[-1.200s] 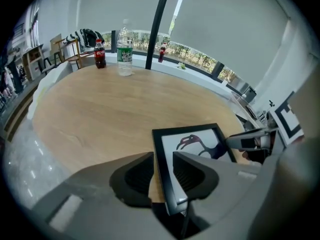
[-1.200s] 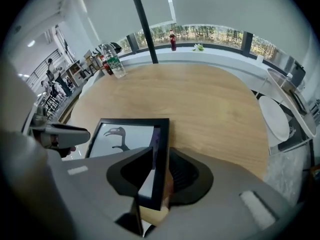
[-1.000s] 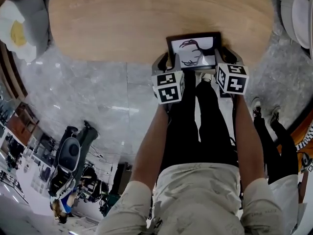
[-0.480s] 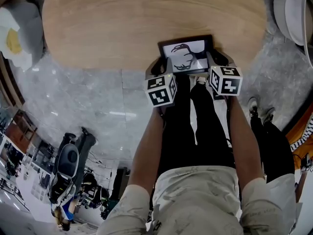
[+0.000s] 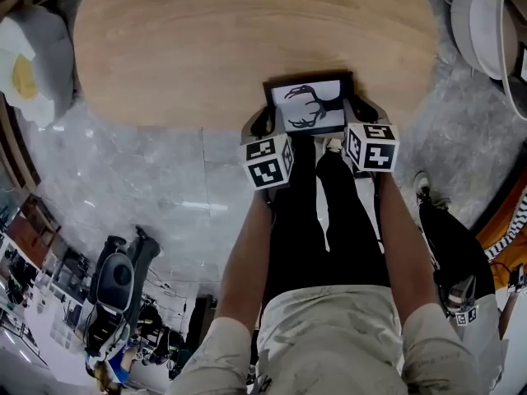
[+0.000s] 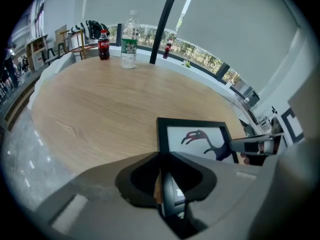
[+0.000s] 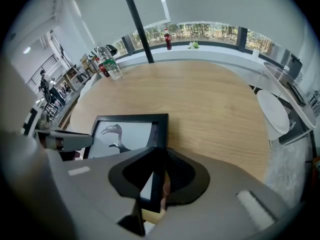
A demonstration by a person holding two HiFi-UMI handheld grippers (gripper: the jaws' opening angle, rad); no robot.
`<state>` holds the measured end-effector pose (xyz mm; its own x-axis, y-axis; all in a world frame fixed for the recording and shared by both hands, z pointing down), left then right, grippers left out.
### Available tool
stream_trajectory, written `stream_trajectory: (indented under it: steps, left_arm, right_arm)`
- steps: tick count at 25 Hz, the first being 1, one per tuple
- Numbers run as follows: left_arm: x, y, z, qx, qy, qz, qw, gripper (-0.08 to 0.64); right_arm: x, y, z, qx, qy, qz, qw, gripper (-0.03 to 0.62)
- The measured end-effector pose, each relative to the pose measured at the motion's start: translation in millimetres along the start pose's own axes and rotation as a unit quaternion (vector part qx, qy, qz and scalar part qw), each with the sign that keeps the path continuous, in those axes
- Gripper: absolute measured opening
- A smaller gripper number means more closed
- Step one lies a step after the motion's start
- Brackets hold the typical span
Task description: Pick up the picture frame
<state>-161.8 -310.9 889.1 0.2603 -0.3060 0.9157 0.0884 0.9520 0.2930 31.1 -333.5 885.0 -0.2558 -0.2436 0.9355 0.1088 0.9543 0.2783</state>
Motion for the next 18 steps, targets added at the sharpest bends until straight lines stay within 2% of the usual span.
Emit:
stream_trajectory:
  steps: [7, 11, 14, 18]
  left_arm:
    - [-24.7, -19.0, -10.7, 0.012, 0.002, -0.024, 0.9996, 0.080]
    - [-39.4, -40.9, -14.4, 0.032, 0.005, -0.049, 0.9983, 0.080]
    - [-59.1, -44.1, -25.2, 0.036, 0.007, -0.056, 0.9977, 0.080]
    - [-86.5, -68.4, -42.7, 0.048, 0.011, -0.080, 0.9956, 0.080]
  right_arm:
    - [-25.9, -17.9, 2.4, -0.005, 0.003, -0.027, 1.000, 0.071]
    - [-40.9, -33.6, 6.4, -0.001, 0.007, -0.054, 0.999, 0.071]
    - [-65.2, -35.9, 7.5, -0.005, 0.008, -0.064, 0.998, 0.071]
    - [-100.5, -59.0, 6.4, -0.010, 0.010, -0.094, 0.996, 0.072]
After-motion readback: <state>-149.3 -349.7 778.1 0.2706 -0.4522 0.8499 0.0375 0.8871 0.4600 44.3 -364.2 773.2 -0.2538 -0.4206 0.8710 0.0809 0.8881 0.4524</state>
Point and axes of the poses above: the fingertips, and each gripper's own axes: x forward along the fingers, z to its left, y out of its underside, the point moved 1 cm from there along -x, backward along the fingers, and after that the axes turned 4 degrees about z, right-handed, at the moved point
